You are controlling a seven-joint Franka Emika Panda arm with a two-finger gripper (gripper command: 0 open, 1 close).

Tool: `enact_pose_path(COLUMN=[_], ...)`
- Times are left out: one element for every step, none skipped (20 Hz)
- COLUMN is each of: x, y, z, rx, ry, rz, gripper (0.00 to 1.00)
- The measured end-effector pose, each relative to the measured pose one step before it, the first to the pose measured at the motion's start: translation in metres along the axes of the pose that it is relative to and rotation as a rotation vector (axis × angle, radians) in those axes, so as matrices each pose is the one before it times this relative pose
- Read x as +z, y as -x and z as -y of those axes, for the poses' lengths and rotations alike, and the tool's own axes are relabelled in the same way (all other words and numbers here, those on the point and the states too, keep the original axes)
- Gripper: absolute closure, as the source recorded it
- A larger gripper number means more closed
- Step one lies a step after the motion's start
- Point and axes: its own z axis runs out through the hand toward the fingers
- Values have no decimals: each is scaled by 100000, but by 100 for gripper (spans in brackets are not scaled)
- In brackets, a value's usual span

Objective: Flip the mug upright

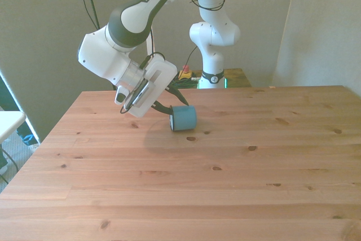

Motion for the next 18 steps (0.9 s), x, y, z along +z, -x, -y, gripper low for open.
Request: enact_pose_path(x=[11,48,54,82,85,47,-6,-51,-91,-106,-94,-66,-11,-10,-40,-53,-67,-151], y=[-30,-2,1,-21,27,80,109,67,92,82,56,27,7,9,27,17,108,262], z=[-62,-32,18,38,78,122,115,87,52,62,102,41,5,8,33,93,194,305], rx=[28,-111,-250,-214,-215,-229,-212,-171,-118,-147,-209,-88,-15,-20,-67,-178,-344,-544], ry=[-79,-59,-17,8,-169,-576,-558,-439,-545,-414,-167,-13,0,1,29,243,502,750], rz=[374,303,227,205,451,707,754,374,460,267,-25,-112,-21,-26,-172,-460,-456,-1119], gripper=[100,100,100,100,100,100,100,100,100,100,100,100,100,100,100,100,100,100])
